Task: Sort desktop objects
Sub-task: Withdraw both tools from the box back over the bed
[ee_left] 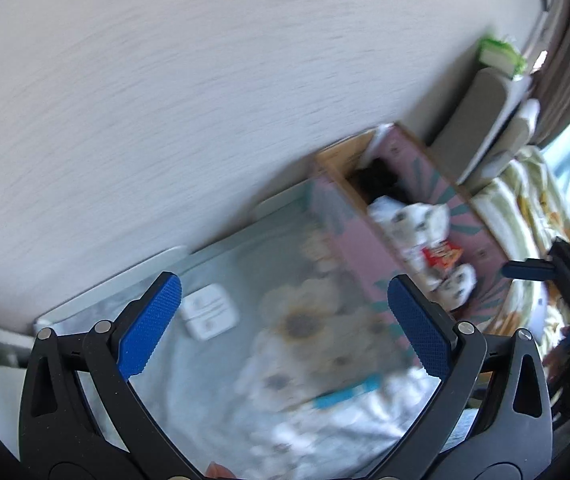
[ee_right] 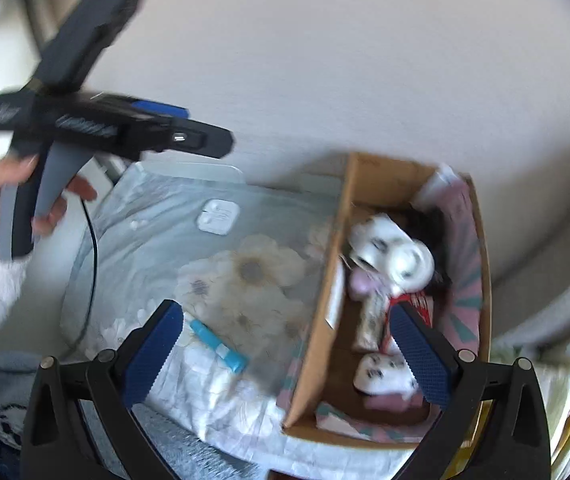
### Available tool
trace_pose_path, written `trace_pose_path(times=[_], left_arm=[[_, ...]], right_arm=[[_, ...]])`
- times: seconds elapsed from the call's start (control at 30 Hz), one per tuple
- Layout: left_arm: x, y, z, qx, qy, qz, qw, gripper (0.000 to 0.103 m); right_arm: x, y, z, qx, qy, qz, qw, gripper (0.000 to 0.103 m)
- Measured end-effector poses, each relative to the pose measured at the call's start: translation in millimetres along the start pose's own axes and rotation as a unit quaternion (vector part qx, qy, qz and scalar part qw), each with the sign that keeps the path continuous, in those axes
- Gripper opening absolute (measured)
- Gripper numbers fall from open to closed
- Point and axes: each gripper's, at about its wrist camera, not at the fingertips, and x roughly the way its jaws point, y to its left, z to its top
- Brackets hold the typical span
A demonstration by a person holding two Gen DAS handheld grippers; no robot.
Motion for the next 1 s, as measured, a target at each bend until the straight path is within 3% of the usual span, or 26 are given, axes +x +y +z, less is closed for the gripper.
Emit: trace_pose_path(times=[0.17, 0.27, 0.4, 0.43, 0.57, 0.77, 0.9, 1.0], left_arm=[[6.3, 31.0, -20.8, 0.006, 0.007, 0.028, 0.9996, 0.103], [20.1, 41.7, -33.0, 0.010, 0.022, 0.049, 0.9985, 0.103], [50.4, 54.8, -51.9, -0.026, 0.056, 0.044, 0.9971, 0.102], [58.3, 57.3, -56.0, 0.014, 0.070, 0.012, 0.9974, 0.101], [87.1, 63.1, -66.2, -0.046, 0.086, 0.011, 0.9952, 0.100], [124.9, 63.6, -67.1, -0.089, 0.101, 0.034, 0.9903, 0.096], [148.6, 65.4, -71.0, -0.111, 0.115, 0.047, 0.9860, 0.092], [158.7, 68.6, -74.4, -0.129, 0.117, 0.056, 0.9831, 0.091]], right_arm=[[21.7, 30.6, 1.3, -0.040, 0.046, 0.006, 0.998, 0.103], [37.7, 40.5, -2.6, -0.031, 0.069, 0.039, 0.996, 0.103], [57.0, 60.6, -9.1, -0.045, 0.075, 0.039, 0.995, 0.103], [65.8, 66.0, -12.0, -0.051, 0.083, 0.038, 0.995, 0.103], [88.9, 76.4, -21.6, -0.065, 0.093, 0.039, 0.993, 0.103], [114.6, 79.8, -31.9, -0.085, 0.098, 0.051, 0.990, 0.103], [134.7, 80.0, -36.0, -0.094, 0.105, 0.058, 0.988, 0.097], [147.7, 79.5, -38.5, -0.100, 0.109, 0.067, 0.987, 0.084]])
